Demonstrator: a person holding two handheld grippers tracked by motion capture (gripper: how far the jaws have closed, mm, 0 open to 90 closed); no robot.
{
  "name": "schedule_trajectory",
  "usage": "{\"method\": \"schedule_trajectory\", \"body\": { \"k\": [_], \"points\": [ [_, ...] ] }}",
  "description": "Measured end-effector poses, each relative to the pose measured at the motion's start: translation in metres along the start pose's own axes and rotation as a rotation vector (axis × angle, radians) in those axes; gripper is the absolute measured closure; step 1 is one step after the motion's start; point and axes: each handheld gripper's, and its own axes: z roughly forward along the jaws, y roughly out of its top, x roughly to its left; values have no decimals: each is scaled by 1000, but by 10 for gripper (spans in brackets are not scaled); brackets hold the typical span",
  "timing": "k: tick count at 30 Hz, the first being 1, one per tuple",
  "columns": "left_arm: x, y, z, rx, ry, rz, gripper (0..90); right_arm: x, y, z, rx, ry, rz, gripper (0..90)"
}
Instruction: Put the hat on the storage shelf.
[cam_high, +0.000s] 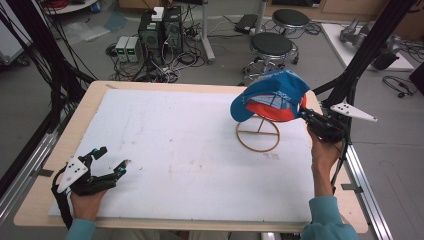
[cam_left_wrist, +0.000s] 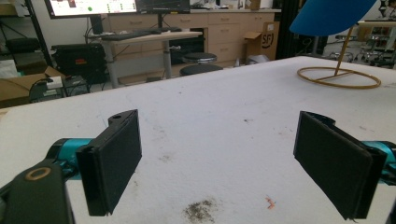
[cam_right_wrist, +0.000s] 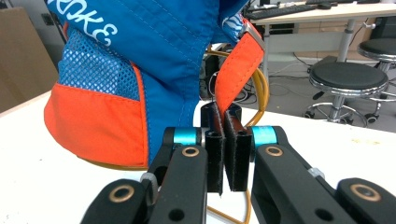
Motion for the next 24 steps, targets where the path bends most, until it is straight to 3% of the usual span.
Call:
{"method": "schedule_trajectory", "body": {
  "k": [9,15,20,24],
  "points": [
    [0,0,0,1,3,5,155,0,-2,-3,-4,0,1,878],
    [-1,0,0,0,4,7,155,-2,-5,-2,-27,11,40,878],
    [0,0,0,-1,3,3,155,4,-6,-4,-34,-11,-14,877],
    [0,0,0,0,4,4,155,4,-5,-8,-65,3,-2,875]
  ]
}}
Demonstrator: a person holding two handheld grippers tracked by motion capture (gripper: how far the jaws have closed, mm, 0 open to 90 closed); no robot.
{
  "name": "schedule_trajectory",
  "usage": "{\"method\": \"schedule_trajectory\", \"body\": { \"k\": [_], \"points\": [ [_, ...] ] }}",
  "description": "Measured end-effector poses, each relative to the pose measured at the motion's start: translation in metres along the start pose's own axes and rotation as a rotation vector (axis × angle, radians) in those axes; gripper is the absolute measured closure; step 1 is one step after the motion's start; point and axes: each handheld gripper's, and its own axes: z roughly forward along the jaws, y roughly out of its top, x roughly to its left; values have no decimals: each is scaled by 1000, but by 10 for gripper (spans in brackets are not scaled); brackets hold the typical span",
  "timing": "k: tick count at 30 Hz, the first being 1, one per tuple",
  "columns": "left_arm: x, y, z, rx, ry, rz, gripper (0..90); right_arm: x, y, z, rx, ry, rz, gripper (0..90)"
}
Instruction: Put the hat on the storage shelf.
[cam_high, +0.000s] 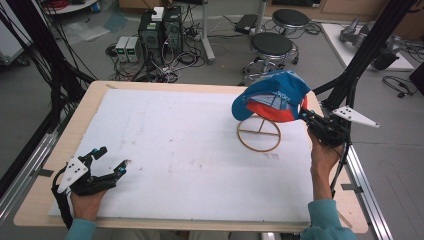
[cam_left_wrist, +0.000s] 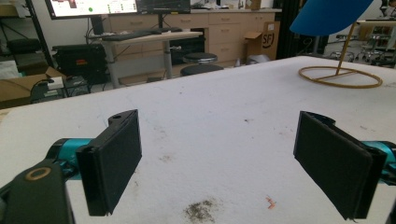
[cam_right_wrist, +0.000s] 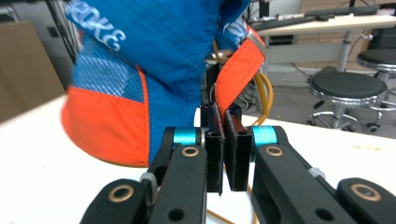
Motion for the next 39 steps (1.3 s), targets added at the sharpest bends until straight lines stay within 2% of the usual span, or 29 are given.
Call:
{"method": "schedule_trajectory", "body": {
  "k": [7,10,19,20,21,23,24,26,27,28,29,30,31,32,33,34,37,38,39],
  "points": [
    [0,0,0,4,2,2,155,1,0,1,16,9,-7,862],
    [0,0,0,4,1,3,155,2,0,2,23,-4,-14,810],
    [-1,0,0,2,1,2,155,1,-2,-2,10,-10,-14,773],
    [0,0,0,1,1,2,155,2,-1,-3,8,-15,-20,721],
    [0,0,0,1,1,2,155,2,-1,-3,8,-15,-20,721],
    [-1,0,0,0,1,1,155,3,-1,-4,10,-32,-31,607],
    [0,0,0,2,0,4,155,4,-2,-5,17,-43,-45,489],
    [-1,0,0,3,1,5,155,4,-5,-7,10,-63,-50,365],
    [-1,0,0,3,1,5,155,4,-5,-7,10,-63,-50,365],
    [-1,0,0,3,1,6,155,4,-7,-11,4,-75,-57,306],
    [-1,0,0,3,1,6,155,4,-7,-11,4,-75,-57,306],
    [-1,0,0,6,1,7,155,5,-10,-14,-3,-80,-64,258],
    [-1,0,0,6,1,7,155,5,-10,-14,-3,-80,-64,258],
    [-1,0,1,6,2,6,155,6,-11,-17,13,-82,-57,191],
    [-1,0,1,6,3,4,155,6,-11,-17,13,-82,-57,191],
    [-1,0,1,8,2,3,155,9,-11,-20,37,-78,-61,172],
    [0,0,1,11,2,1,155,13,-11,-24,36,-68,-68,170],
    [0,0,1,12,3,-2,155,19,-12,-30,1,-55,-81,170],
    [0,1,1,15,4,-6,155,21,-13,-32,-2,-55,-89,170]
  ]
}}
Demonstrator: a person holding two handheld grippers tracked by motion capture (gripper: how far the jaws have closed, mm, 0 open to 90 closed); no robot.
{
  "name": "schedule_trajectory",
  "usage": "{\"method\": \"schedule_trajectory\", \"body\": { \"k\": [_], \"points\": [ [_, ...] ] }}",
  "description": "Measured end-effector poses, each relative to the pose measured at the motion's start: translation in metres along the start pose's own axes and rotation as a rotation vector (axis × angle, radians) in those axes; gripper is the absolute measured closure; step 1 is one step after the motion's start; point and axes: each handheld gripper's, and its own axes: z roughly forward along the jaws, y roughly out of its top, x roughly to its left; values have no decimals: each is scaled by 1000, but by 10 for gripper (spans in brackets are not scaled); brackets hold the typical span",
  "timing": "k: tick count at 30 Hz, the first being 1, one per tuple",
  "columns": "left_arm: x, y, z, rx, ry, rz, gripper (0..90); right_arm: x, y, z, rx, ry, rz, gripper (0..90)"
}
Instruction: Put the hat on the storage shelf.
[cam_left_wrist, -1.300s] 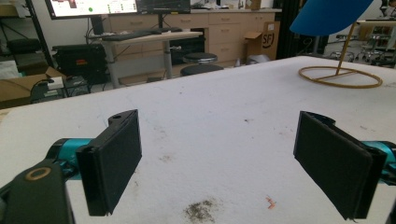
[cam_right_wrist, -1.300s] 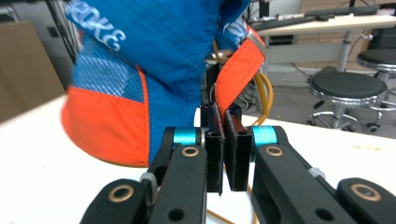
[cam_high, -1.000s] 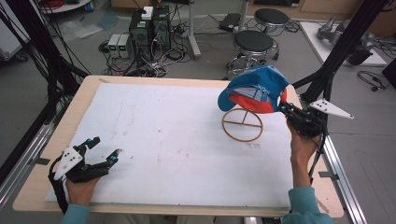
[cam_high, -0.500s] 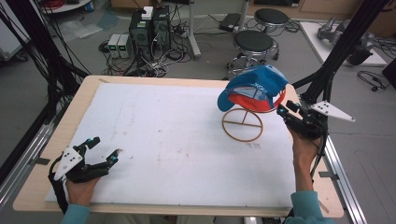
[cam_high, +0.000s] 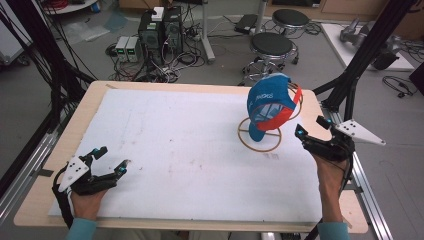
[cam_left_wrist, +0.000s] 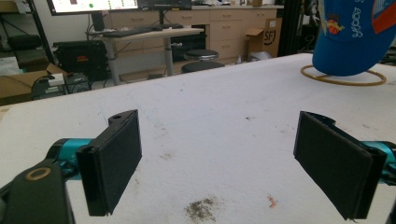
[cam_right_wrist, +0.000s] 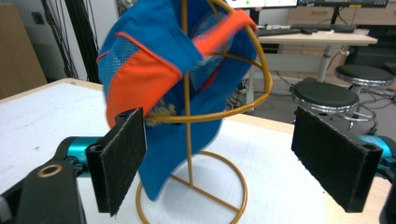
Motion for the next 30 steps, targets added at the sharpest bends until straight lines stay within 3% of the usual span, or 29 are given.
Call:
{"method": "schedule_trajectory", "body": {
  "k": [8,17,23,30],
  "points": [
    [0,0,1,7,4,-2,155,11,-14,-14,-15,16,2,146],
    [1,0,0,4,7,-10,155,36,-44,-24,-45,52,3,122],
    [-1,0,0,-1,10,6,155,59,-76,-16,-43,73,-10,121],
    [0,0,-1,-5,11,4,154,74,-106,-1,-13,85,2,121]
  ]
}}
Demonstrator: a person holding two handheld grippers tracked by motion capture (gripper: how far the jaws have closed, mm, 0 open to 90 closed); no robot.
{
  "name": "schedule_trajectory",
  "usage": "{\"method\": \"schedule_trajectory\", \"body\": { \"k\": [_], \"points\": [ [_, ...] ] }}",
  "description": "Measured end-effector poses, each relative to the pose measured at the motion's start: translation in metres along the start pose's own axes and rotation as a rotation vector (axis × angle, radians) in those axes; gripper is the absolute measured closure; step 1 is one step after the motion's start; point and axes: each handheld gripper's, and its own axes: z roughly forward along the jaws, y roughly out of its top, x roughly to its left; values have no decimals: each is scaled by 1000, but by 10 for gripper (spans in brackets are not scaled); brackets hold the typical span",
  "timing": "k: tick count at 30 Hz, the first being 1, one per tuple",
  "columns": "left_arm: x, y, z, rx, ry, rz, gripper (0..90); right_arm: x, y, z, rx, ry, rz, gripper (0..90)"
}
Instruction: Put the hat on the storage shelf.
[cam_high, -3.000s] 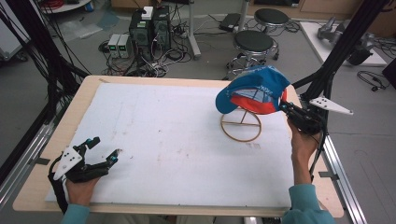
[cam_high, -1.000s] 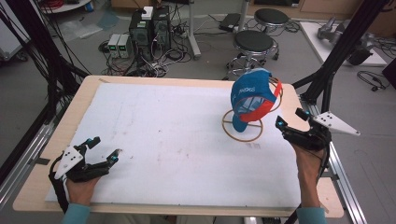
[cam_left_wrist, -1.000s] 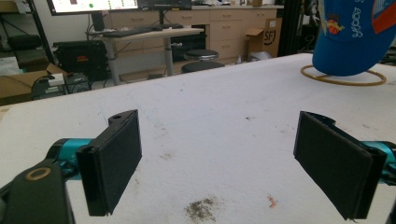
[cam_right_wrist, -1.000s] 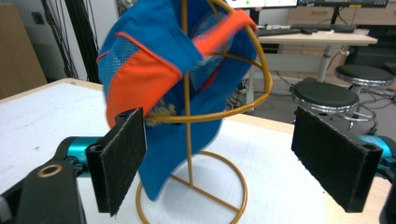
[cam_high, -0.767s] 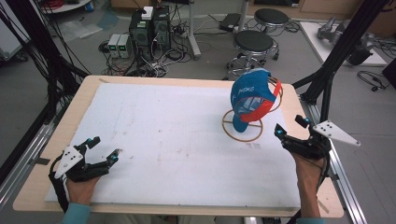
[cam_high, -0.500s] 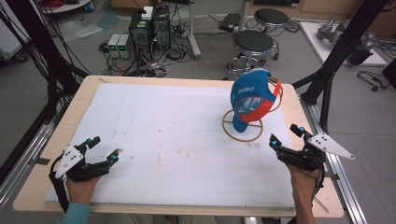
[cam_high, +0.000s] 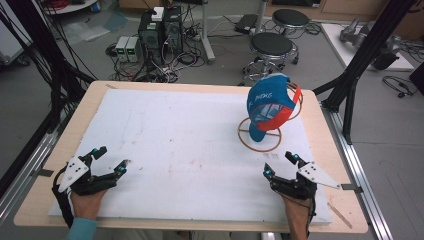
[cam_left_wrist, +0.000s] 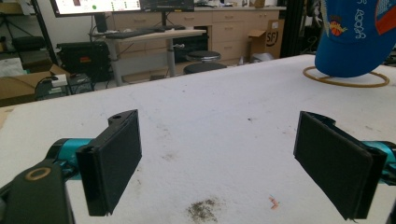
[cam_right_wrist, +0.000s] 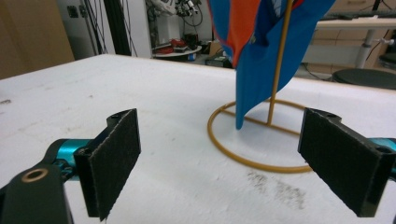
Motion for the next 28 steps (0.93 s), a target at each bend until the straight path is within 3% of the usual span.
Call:
{"method": "schedule_trajectory", "body": {
  "k": [6,8,22,28],
  "points": [
    [0,0,0,-8,2,-5,154,7,-8,7,1,7,-11,121],
    [0,0,0,-6,2,-6,155,9,-9,11,7,6,-36,121],
    [1,0,0,0,1,-11,154,11,-12,15,21,13,-38,121],
    [2,-1,-2,-18,5,-21,154,10,-13,15,17,48,-37,121]
  ]
}}
